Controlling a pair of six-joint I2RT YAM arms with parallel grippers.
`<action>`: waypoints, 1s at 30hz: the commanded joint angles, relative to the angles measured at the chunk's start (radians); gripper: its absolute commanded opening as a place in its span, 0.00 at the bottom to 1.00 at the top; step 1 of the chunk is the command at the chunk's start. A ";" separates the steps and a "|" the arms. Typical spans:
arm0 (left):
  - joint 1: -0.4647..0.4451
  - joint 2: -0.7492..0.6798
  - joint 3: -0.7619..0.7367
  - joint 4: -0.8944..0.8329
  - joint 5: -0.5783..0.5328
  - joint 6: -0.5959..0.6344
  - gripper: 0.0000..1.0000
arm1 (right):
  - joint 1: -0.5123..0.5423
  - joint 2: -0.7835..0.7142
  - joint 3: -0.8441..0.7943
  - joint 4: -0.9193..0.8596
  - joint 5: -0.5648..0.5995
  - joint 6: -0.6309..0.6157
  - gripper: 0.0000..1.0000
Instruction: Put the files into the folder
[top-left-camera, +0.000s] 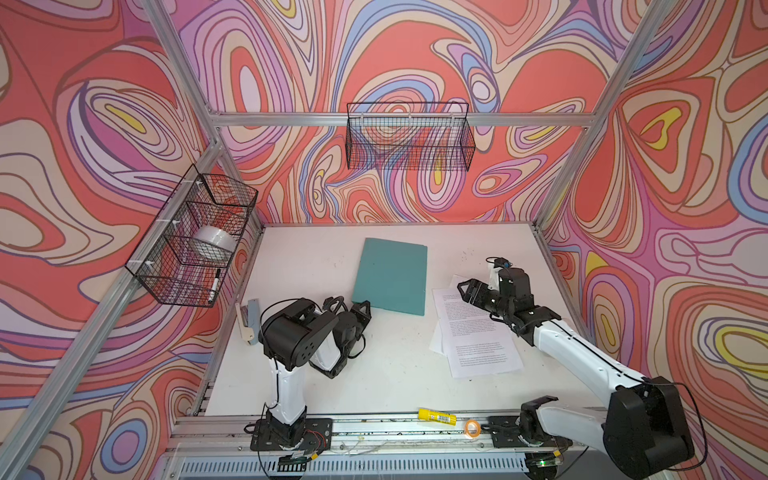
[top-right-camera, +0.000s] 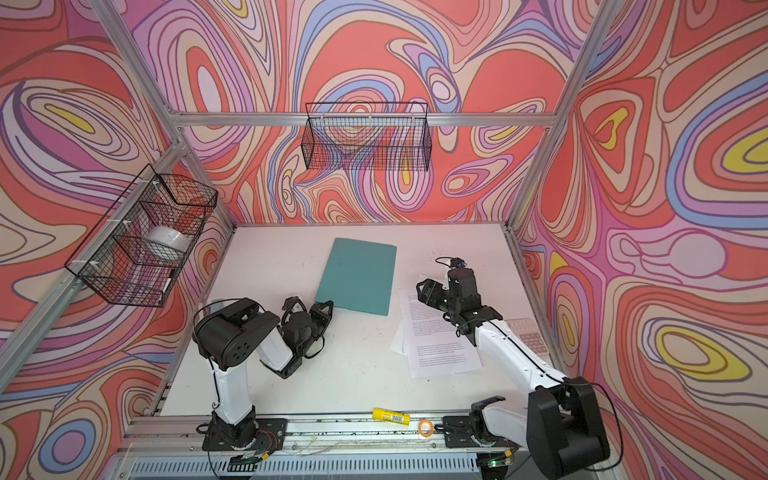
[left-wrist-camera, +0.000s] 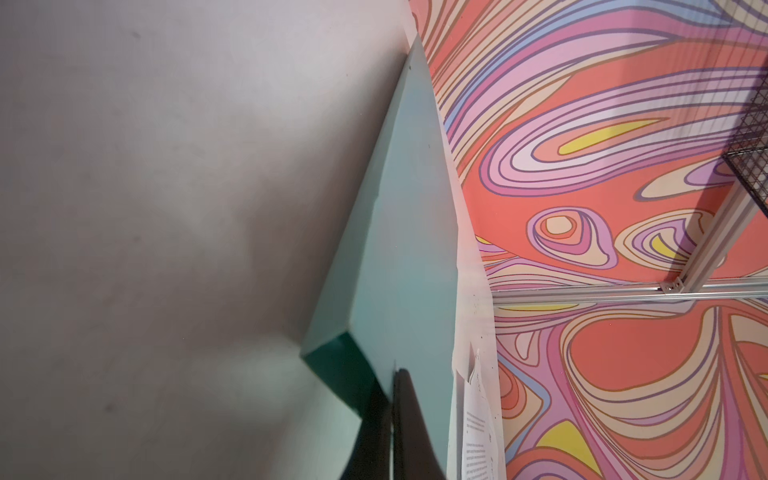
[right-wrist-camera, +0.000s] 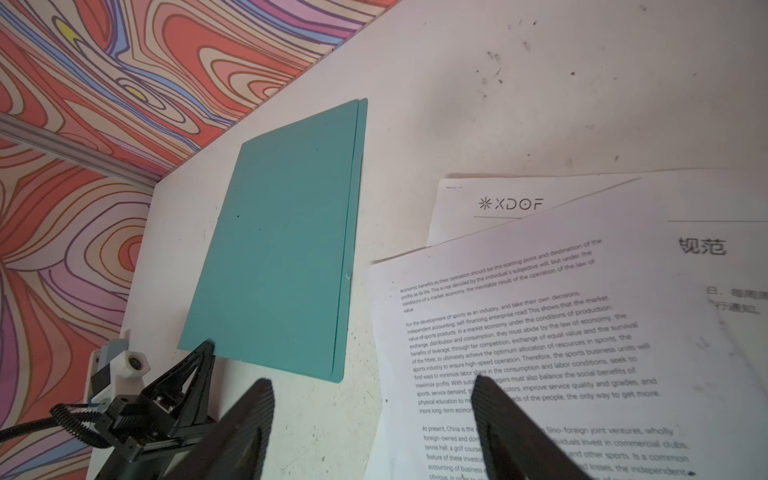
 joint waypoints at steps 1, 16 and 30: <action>0.009 -0.090 -0.067 -0.016 -0.027 -0.066 0.00 | 0.021 -0.004 0.019 -0.007 -0.117 -0.002 0.79; -0.041 -0.383 -0.160 -0.024 0.032 -0.306 0.00 | 0.099 0.120 -0.057 0.270 -0.355 0.231 0.77; -0.052 -0.463 -0.183 -0.025 0.046 -0.346 0.00 | 0.148 0.390 -0.012 0.506 -0.391 0.383 0.70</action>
